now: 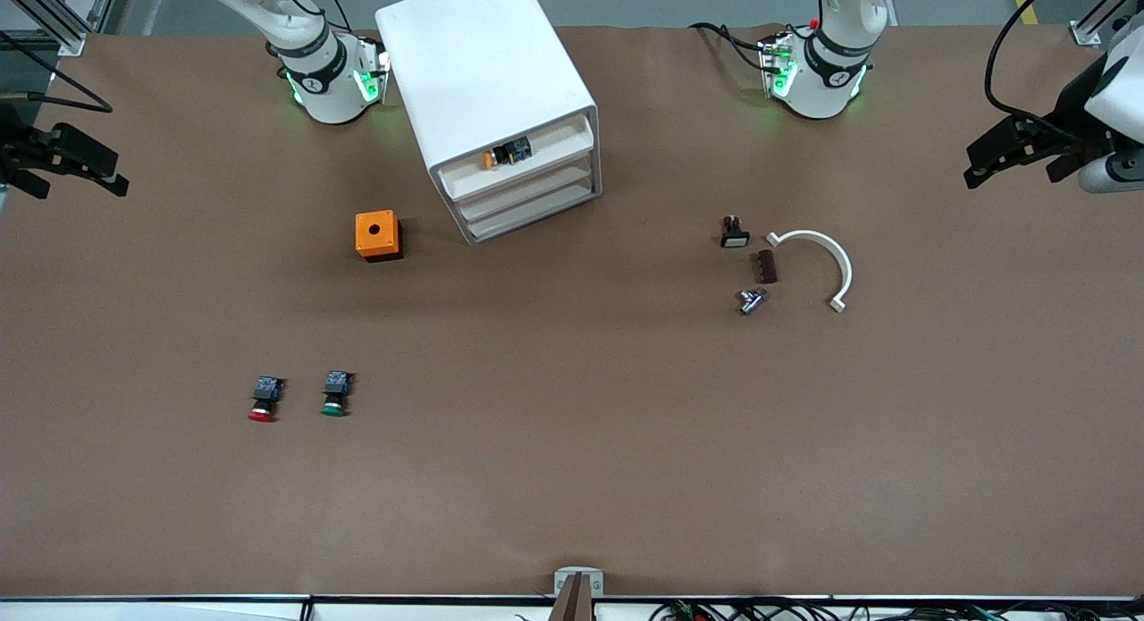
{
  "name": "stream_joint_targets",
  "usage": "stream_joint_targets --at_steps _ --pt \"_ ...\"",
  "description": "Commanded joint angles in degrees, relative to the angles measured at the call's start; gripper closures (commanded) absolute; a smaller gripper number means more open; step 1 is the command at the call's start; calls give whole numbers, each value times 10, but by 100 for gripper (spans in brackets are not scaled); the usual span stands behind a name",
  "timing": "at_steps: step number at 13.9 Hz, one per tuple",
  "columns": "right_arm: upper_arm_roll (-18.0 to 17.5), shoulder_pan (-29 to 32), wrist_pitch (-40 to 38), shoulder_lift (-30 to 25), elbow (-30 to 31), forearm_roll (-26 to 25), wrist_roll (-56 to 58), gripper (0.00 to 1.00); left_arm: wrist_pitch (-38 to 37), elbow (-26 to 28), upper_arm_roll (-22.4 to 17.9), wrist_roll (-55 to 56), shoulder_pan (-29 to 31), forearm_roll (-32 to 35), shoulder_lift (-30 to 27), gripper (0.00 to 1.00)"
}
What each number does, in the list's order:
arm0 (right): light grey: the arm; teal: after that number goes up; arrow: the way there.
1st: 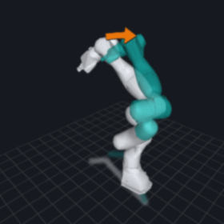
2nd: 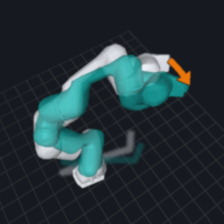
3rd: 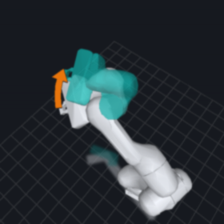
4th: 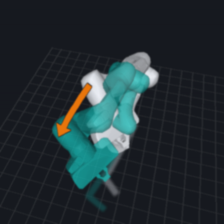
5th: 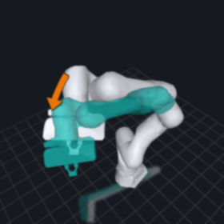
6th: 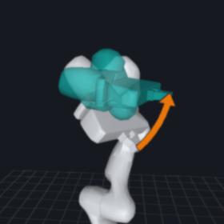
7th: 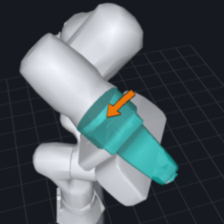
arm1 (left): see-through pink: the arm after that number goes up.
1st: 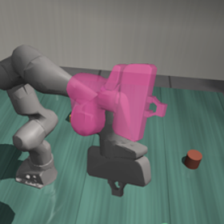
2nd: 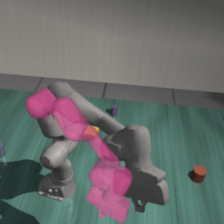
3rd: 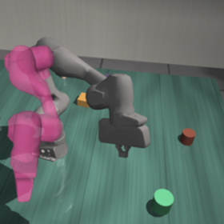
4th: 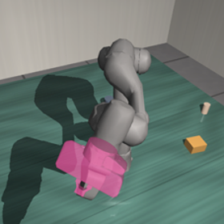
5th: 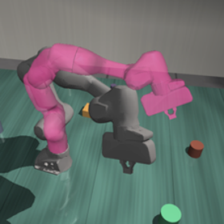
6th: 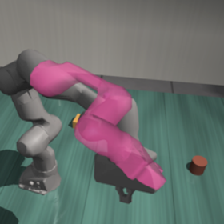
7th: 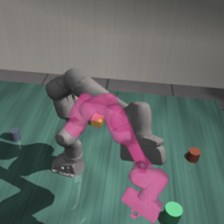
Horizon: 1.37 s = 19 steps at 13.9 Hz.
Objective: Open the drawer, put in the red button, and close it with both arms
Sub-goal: 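Reach the right gripper to the red button while the left gripper approaches the cabinet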
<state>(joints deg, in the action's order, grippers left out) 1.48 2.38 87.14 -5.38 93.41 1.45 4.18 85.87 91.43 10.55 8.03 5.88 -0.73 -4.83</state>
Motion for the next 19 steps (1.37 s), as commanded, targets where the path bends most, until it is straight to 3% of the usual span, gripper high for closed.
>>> stream_joint_targets --at_steps 1,3,6,10,15,17,19 --pt "-5 9 1 -11 10 1 4 0 -11 -15 1 -8 1 12 5 0" --pt "-5 9 1 -11 10 1 3 0 -11 -18 0 -7 2 11 9 0" --pt "-4 12 0 0 -9 -1 2 0 -11 -39 2 -2 -8 12 79 0" --pt "-4 24 7 102 -23 7 5 0 54 -39 11 43 -19 -8 191 0" --pt "-5 31 42 152 -43 0 -5 0 150 -47 11 311 -79 -40 330 0" --pt "-5 22 92 155 -7 1 -31 0 181 -62 11 452 -122 -41 385 0" --pt "-7 11 198 153 76 1 -64 0 193 -77 11 604 -165 -67 426 0"
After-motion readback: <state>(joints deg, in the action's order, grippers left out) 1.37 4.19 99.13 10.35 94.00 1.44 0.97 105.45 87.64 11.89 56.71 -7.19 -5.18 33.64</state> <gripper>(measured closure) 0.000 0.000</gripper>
